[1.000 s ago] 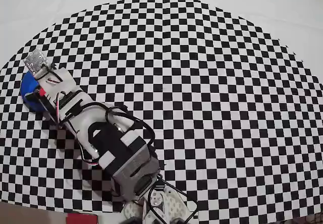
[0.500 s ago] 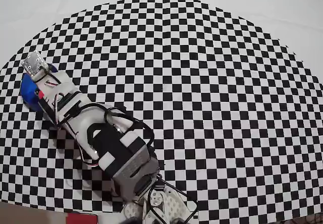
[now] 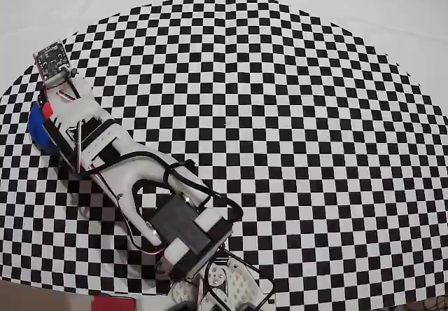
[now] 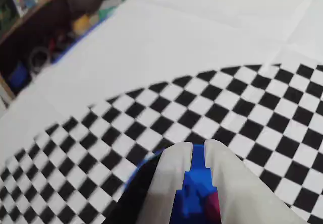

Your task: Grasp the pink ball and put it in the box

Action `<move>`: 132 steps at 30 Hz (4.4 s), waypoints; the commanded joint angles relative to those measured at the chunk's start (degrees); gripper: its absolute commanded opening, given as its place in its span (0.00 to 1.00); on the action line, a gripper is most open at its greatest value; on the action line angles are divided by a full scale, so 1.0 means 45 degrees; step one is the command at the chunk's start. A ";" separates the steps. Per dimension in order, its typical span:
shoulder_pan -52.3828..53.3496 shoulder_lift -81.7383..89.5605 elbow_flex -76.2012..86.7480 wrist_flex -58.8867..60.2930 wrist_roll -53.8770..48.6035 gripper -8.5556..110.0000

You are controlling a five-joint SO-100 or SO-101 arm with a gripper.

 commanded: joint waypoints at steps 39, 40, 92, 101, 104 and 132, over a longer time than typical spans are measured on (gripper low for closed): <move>0.9980 1.9512 1.0254 0.4219 1.4141 0.07; 1.0273 1.9512 1.0254 0.4219 1.4141 0.07; 1.0313 1.9531 1.3496 1.0527 1.6367 0.08; 1.0313 1.9531 1.3496 1.0527 1.6367 0.08; 1.0313 1.9531 1.3496 1.0527 1.6367 0.08; 1.0313 1.9531 1.3496 1.0527 1.6367 0.08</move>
